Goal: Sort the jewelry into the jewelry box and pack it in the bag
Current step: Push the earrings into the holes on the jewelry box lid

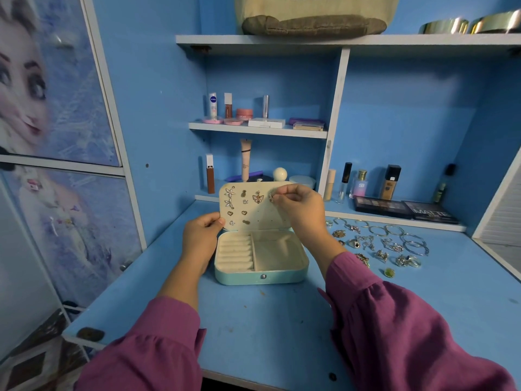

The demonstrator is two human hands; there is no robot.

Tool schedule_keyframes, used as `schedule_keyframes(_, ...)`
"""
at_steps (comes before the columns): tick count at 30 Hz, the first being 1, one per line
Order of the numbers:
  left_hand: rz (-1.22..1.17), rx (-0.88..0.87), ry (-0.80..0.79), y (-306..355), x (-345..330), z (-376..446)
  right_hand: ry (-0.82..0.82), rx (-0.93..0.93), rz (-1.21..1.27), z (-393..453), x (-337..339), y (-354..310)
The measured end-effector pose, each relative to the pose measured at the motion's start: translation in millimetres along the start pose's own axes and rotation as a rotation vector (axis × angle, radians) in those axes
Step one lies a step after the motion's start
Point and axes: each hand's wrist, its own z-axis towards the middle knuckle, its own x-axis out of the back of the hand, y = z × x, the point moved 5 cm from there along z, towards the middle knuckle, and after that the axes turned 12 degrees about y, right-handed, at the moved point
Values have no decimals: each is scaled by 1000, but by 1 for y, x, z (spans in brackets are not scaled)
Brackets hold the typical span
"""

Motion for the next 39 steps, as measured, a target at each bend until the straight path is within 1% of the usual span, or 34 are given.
schedule_keyframes(8, 4, -1, -1, 1, 0, 0, 52, 39, -47, 3, -3, -1)
schedule_keyframes(13, 8, 2, 3, 1, 0, -1, 15, 92, -55, 2, -4, -4)
schedule_keyframes(18, 7, -5, 3, 2, 1, -1, -40, 193, -198, -2, -7, -8)
schedule_keyframes(22, 12, -13, 4, 2, 1, -1, -30, 214, -223, -3, -2, -8)
schedule_keyframes(26, 9, -11, 7, 2, 0, -1, -21, 280, -301, -4, 1, -10)
schedule_keyframes(34, 12, -6, 4, 0, 0, 0, -1, 158, -240, -4, 6, -10)
schedule_keyframes(39, 12, -1, 5, 0, 0, 0, 10, 136, -233, -5, 5, -7)
